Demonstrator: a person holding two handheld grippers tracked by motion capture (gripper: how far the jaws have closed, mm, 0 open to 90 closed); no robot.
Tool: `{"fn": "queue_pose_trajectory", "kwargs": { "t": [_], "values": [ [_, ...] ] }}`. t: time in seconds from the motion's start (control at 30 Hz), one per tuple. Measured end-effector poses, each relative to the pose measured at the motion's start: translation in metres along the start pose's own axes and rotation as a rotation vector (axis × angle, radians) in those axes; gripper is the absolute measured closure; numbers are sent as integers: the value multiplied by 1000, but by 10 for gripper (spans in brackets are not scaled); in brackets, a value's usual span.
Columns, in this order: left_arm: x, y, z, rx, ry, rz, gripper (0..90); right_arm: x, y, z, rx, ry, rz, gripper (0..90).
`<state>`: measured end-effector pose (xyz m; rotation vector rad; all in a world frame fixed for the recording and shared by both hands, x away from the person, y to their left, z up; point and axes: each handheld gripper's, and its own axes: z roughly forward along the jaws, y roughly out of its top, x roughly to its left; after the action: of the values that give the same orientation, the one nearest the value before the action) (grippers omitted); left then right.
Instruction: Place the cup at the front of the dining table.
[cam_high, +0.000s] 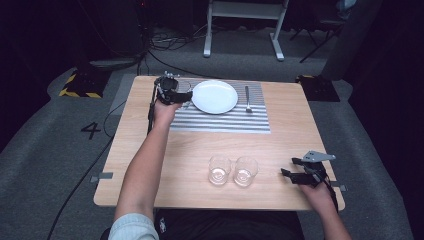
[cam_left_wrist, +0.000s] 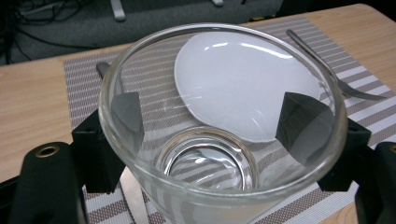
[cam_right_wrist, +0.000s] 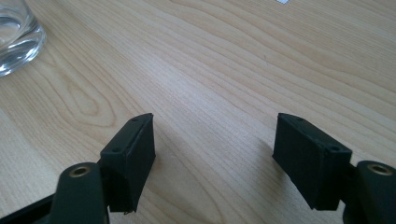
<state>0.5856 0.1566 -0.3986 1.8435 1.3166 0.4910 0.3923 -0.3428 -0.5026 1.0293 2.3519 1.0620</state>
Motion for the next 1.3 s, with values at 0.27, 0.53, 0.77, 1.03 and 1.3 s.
{"fn": "queue_pose_trajectory", "kwargs": {
  "t": [0.27, 0.53, 0.77, 1.03, 1.3],
  "values": [
    [2, -6, 17, 74, 24, 29, 202, 0, 0, 0, -1, -1, -1, 298],
    [2, -12, 35, 133, 18, 50, 202, 1, 0, 0, -2, -6, -3, 298],
    [3, -17, 45, 188, 30, 72, 202, -1, 0, 0, 1, 6, 10, 297],
    [2, -20, 51, 219, 23, 97, 201, -1, 0, 0, 1, 6, 9, 298],
    [-2, -24, 54, 232, 20, 103, 200, -1, 0, 0, 1, 6, 9, 297]
  ]
}}
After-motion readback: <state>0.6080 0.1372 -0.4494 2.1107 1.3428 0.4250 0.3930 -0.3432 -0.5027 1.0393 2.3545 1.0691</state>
